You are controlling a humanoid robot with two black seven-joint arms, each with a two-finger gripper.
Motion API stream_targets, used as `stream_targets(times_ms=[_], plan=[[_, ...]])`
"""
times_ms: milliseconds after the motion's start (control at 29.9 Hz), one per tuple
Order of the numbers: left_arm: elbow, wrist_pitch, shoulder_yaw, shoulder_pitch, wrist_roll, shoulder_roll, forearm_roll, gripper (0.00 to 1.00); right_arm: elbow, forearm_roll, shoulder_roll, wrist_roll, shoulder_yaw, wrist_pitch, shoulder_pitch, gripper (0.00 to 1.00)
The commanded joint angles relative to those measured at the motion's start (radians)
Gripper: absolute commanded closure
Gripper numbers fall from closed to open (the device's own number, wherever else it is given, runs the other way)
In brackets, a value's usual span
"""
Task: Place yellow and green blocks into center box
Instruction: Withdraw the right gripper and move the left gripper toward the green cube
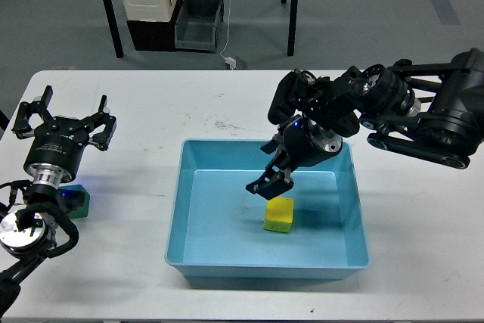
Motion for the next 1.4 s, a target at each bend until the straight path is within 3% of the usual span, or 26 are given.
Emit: stream_targets(times_ms=[0, 167, 301, 401, 535, 702, 1036, 1203, 1370], plan=[[0.000, 0.002, -0.005, -0.019, 0.000, 0.105, 0.143, 0.00, 0.003, 0.031, -0.018, 0.000, 0.178, -0.047, -0.049, 0.03], [0.031, -0.024, 0.003, -0.047, 0.000, 0.231, 0.384, 0.00, 0.013, 0.031, 0.014, 0.000, 0.395, -0.217, -0.201, 0.02], [0.060, -0.096, -0.009, -0.079, 0.000, 0.275, 0.606, 0.00, 0.016, 0.031, 0.106, 0.000, 0.525, -0.395, -0.351, 0.01], [0.089, -0.120, -0.011, -0.107, 0.000, 0.314, 0.706, 0.00, 0.035, 0.032, 0.132, 0.000, 0.611, -0.452, -0.426, 0.01], [0.098, -0.120, -0.011, -0.139, 0.000, 0.407, 0.846, 0.00, 0.137, 0.090, 0.126, 0.000, 0.748, -0.437, -0.560, 0.00], [0.127, -0.120, -0.009, -0.231, 0.000, 0.473, 1.200, 0.00, 0.240, 0.282, 0.090, -0.079, 0.941, -0.344, -0.730, 0.00], [0.063, -0.120, 0.002, -0.234, 0.000, 0.519, 1.798, 0.00, 0.335, 0.597, 0.056, -0.079, 1.398, -0.090, -1.118, 0.00], [-0.090, -0.120, 0.028, -0.229, 0.000, 0.590, 2.033, 0.00, 0.352, 0.678, -0.073, -0.061, 1.466, -0.083, -1.292, 0.00], [-0.152, -0.120, 0.112, -0.236, 0.000, 0.625, 2.235, 0.00, 0.352, 0.750, -0.125, -0.025, 1.522, -0.081, -1.417, 0.00]])
